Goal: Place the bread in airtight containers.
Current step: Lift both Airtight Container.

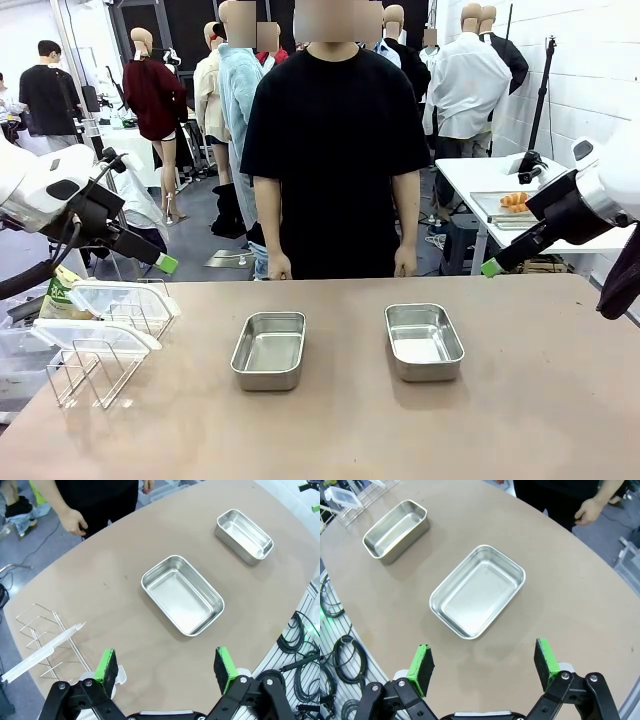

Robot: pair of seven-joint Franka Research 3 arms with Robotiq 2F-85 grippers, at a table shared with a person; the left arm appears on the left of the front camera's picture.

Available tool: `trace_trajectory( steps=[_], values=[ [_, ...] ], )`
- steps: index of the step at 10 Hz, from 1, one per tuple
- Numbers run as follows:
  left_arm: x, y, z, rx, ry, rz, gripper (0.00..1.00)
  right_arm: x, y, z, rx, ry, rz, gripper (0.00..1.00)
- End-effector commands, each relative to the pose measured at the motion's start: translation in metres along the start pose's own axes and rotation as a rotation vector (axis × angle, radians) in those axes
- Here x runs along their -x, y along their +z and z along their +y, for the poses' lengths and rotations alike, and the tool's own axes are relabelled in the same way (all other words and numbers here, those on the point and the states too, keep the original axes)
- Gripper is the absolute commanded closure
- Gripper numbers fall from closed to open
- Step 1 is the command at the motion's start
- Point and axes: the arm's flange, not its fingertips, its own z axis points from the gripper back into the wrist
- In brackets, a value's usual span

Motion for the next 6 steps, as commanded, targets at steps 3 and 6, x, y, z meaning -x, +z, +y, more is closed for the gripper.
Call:
trace_trajectory(
  steps=[3, 6],
  values=[
    [0.0000, -0.0007, -0.0002, -0.001, -0.002, 0.003, 0.00, -0.0003, 0.0014, -0.0005, 0.001, -0.001, -0.006, 0.00],
    [0.0000, -0.0007, -0.0002, -0.001, -0.002, 0.003, 0.00, -0.0003, 0.0014, -0.0005, 0.001, -0.001, -0.006, 0.00]
  ],
)
